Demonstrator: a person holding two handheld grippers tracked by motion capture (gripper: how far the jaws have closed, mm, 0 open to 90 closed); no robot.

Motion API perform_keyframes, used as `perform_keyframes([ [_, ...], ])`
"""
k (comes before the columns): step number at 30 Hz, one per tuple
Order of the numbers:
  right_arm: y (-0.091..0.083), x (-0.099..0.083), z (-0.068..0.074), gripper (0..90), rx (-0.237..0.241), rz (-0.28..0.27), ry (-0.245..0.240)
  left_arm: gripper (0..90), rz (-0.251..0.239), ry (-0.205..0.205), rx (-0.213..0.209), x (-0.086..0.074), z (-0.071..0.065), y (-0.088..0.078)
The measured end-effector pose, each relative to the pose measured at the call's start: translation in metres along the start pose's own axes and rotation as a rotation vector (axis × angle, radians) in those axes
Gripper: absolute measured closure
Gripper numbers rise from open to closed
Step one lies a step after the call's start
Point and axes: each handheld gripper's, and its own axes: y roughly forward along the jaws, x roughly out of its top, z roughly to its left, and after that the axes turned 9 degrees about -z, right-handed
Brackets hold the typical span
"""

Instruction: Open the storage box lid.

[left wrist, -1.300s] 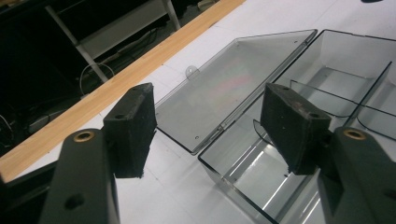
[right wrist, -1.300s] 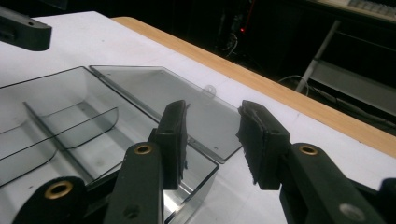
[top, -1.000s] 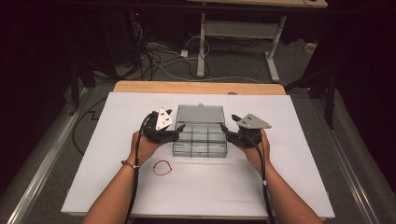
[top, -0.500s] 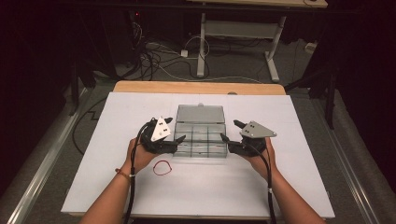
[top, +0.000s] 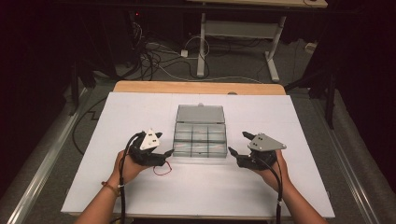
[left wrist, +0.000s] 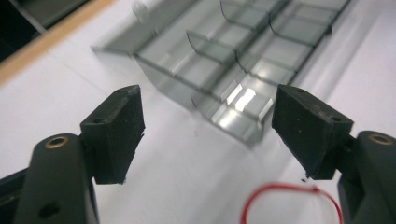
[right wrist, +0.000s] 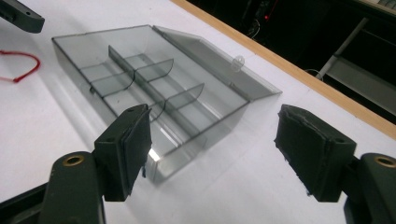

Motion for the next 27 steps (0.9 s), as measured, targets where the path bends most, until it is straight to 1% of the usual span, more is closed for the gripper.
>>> perform_keyframes([
  [2, -0.008, -0.004, 0.002, 27.2, -0.003, -0.005, -0.001, 28.2, 0.016, -0.014, -0.016, -0.008, 0.0, -0.001],
  [4, -0.015, -0.008, 0.003, 27.4, -0.005, -0.015, 0.008, 32.8, 0.031, -0.054, -0.046, -0.016, 0.001, 0.0],
  [6, -0.021, -0.013, 0.006, 27.5, -0.005, -0.014, 0.013, 34.2, 0.046, -0.083, -0.066, -0.023, 0.002, 0.002],
  [8, -0.027, -0.019, 0.009, 28.3, 0.011, -0.01, 0.027, 39.8, 0.07, -0.089, -0.095, -0.028, 0.002, 0.004],
  [10, -0.032, -0.027, 0.013, 28.3, 0.019, 0.001, 0.027, 40.4, 0.101, -0.084, -0.107, -0.033, 0.001, 0.007],
  [11, -0.034, -0.03, 0.015, 28.3, 0.02, 0.006, 0.025, 44.5, 0.088, -0.097, -0.125, -0.034, 0.003, 0.006],
  [12, -0.036, -0.033, 0.016, 28.3, 0.019, 0.006, 0.019, 47.4, 0.09, -0.105, -0.128, -0.035, 0.004, 0.006],
  [13, -0.038, -0.036, 0.017, 28.4, 0.015, 0.008, 0.025, 48.7, 0.087, -0.117, -0.126, -0.035, 0.005, 0.006],
  [14, -0.04, -0.038, 0.017, 29.2, 0.015, 0.013, 0.03, 55.7, 0.087, -0.121, -0.131, -0.035, 0.005, 0.006],
  [15, -0.041, -0.039, 0.018, 30.4, 0.012, 0.021, 0.031, 59.3, 0.085, -0.118, -0.141, -0.036, 0.005, 0.006],
  [17, -0.041, -0.04, 0.02, 31.9, 0.006, 0.03, 0.012, 67.8, 0.087, -0.094, -0.155, -0.035, 0.002, 0.006],
  [20, -0.041, -0.038, 0.02, 32.4, 0.011, 0.019, 0.005, 76.9, 0.092, -0.089, -0.15, -0.035, -0.002, 0.006],
  [22, -0.042, -0.037, 0.02, 32.4, 0.008, 0.011, 0.003, 79.2, 0.09, -0.093, -0.149, -0.034, -0.003, 0.006],
  [26, -0.041, -0.039, 0.018, 32.5, 0.007, 0.015, 0.015, 86.2, 0.09, -0.069, -0.132, -0.033, -0.006, 0.005],
  [27, -0.04, -0.039, 0.018, 32.5, 0.012, 0.016, 0.018, 86.2, 0.09, -0.069, -0.127, -0.033, -0.007, 0.005],
])
